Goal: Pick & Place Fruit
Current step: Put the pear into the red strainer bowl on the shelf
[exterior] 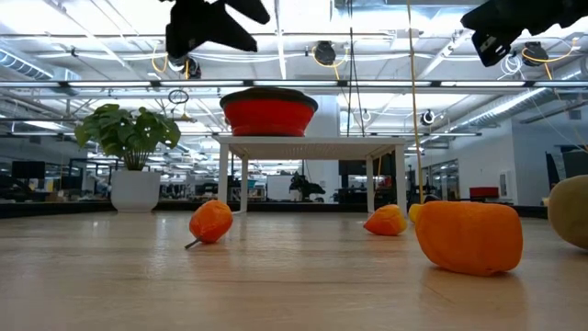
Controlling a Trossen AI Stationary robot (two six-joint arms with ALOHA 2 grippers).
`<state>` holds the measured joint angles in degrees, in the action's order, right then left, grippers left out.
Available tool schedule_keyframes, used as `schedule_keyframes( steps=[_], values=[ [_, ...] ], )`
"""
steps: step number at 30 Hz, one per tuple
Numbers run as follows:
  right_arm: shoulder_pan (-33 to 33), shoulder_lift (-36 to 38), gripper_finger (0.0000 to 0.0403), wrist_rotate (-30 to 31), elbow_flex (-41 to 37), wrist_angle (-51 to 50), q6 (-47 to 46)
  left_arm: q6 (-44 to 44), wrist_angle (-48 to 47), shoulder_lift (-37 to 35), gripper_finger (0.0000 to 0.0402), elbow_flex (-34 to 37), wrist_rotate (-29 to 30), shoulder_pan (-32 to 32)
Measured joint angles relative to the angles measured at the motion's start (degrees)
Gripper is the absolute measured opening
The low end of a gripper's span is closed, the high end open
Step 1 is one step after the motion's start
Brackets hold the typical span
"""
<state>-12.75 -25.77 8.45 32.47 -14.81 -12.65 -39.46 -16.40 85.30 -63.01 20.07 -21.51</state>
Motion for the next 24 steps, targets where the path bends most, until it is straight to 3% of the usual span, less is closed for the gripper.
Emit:
schedule_keyframes(
  steps=[9,15,24],
  values=[
    [-1.9,-7.6,0.0004,-1.3,0.0,6.0,-3.0,3.5,14.0,-5.6,0.0125,12.1,-0.5,0.0],
    [-4.0,-14.9,0.0004,-1.2,0.2,10.9,-2.7,3.8,15.0,-11.0,0.0118,18.7,-0.2,0.2],
    [-5.7,-25.9,0.0004,-1.1,5.3,9.9,3.7,6.8,15.1,-23.6,0.0117,26.5,0.2,0.1]
  ],
)
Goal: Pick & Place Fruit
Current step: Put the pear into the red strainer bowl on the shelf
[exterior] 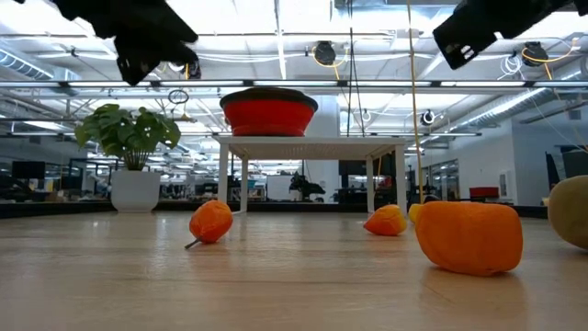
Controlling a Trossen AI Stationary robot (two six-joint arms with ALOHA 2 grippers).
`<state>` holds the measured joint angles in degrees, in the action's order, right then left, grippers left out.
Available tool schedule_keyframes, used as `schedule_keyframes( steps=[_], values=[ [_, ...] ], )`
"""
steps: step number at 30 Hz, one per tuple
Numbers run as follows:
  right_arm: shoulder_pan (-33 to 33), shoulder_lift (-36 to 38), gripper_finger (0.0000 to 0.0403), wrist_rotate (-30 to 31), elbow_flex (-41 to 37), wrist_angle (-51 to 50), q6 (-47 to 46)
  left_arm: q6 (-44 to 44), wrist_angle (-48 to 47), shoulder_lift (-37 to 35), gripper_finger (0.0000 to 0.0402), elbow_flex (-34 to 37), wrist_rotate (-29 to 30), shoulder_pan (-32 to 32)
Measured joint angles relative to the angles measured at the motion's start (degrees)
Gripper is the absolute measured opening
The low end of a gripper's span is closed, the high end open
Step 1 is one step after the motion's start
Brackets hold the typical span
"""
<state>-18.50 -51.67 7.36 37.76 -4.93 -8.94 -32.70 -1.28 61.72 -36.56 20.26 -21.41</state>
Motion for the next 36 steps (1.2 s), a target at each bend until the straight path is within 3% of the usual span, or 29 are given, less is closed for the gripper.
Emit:
schedule_keyframes(
  steps=[4,14,19,27,30,36],
  values=[
    [0.0,-5.2,0.0004,0.1,4.9,-2.0,2.7,3.3,-0.5,-6.0,0.0117,3.3,0.3,-0.1],
    [1.2,-17.7,0.0004,0.3,20.6,-25.6,4.3,8.3,-0.2,-20.5,0.0118,11.7,-0.7,0.0],
    [3.3,-22.6,0.0004,0.1,25.8,-31.2,7.8,11.1,-0.5,-26.2,0.0118,14.7,-1.8,0.0],
    [8.0,-28.1,0.0004,-0.4,27.3,-34.8,11.8,12.1,-2.4,-33.0,0.0118,17.6,-3.9,0.0],
    [9.8,-29.6,0.0007,-4.5,27.3,-34.6,12.2,12.0,-5.1,-34.4,0.0118,17.6,-4.8,0.0],
    [11.8,-32.2,0.0059,-7.6,27.3,-35.1,12.2,15.2,-6.1,-35.2,0.0118,17.6,-5.4,0.0]
  ],
)
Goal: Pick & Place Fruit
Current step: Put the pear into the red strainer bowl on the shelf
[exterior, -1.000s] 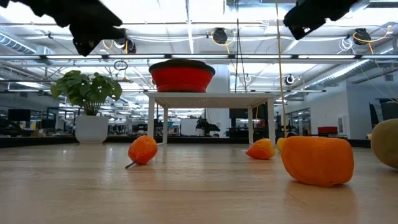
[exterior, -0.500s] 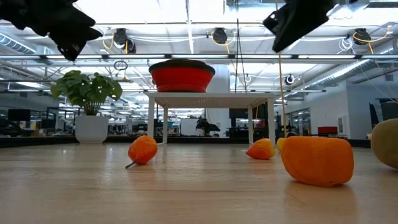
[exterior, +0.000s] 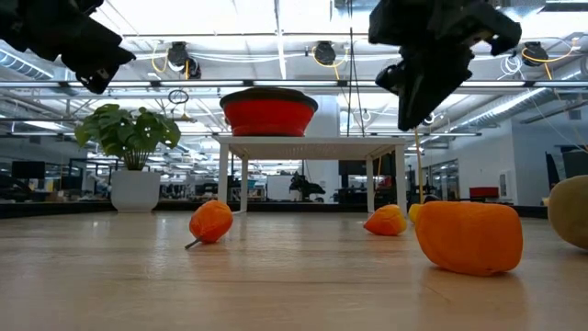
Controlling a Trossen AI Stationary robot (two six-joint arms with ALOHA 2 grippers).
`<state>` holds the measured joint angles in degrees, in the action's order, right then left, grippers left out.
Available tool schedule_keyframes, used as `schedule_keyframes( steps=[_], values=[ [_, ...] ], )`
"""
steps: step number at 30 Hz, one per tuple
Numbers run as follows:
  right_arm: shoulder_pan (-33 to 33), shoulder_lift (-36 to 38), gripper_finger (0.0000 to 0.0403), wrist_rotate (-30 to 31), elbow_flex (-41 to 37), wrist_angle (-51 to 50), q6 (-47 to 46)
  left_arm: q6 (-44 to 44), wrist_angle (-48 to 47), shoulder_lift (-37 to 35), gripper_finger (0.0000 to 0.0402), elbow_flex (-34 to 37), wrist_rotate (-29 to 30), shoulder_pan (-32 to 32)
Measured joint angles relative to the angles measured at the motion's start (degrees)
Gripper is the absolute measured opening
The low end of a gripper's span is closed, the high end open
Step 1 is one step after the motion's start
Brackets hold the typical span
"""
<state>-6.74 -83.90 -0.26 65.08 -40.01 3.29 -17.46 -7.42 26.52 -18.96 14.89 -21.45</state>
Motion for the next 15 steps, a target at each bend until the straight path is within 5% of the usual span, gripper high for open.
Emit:
schedule_keyframes(
  steps=[8,15],
  values=[
    [1.8,-1.3,0.0159,0.0,-1.1,-3.9,5.4,1.1,0.1,0.0,0.0118,0.0,0.1,0.0],
    [5.1,-1.3,0.0195,0.2,-4.8,-1.7,11.8,0.5,0.5,0.0,0.0118,0.0,0.9,0.0]
  ],
)
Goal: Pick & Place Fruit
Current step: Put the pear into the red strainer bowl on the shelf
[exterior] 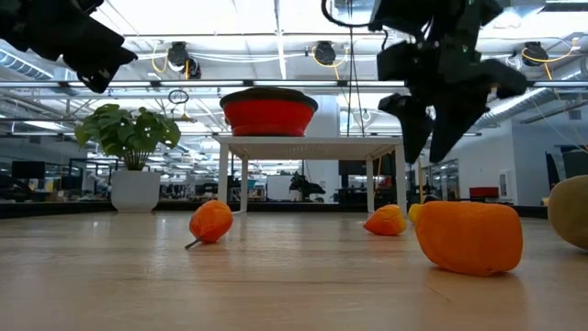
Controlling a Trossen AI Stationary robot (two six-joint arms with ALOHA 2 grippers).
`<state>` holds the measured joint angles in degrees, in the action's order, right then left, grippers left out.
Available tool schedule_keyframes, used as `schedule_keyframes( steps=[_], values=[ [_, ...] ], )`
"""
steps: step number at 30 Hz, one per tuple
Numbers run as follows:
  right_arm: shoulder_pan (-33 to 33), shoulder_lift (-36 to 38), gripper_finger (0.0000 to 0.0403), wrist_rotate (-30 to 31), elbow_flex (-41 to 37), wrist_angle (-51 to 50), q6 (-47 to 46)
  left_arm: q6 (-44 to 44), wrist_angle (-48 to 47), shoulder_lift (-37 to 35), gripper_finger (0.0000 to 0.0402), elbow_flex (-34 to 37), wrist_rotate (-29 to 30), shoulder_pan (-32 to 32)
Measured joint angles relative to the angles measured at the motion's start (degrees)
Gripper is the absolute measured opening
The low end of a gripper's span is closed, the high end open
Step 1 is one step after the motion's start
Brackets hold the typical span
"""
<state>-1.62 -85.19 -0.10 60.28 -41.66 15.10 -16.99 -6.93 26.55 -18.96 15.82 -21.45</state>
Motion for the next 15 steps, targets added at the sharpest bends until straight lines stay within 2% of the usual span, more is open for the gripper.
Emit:
schedule_keyframes(
  steps=[15],
  values=[
    [3.9,0.0,0.02,-1.8,-8.4,11.2,4.1,-1.2,0.3,0.0,0.0118,0.0,3.4,0.0]
  ],
)
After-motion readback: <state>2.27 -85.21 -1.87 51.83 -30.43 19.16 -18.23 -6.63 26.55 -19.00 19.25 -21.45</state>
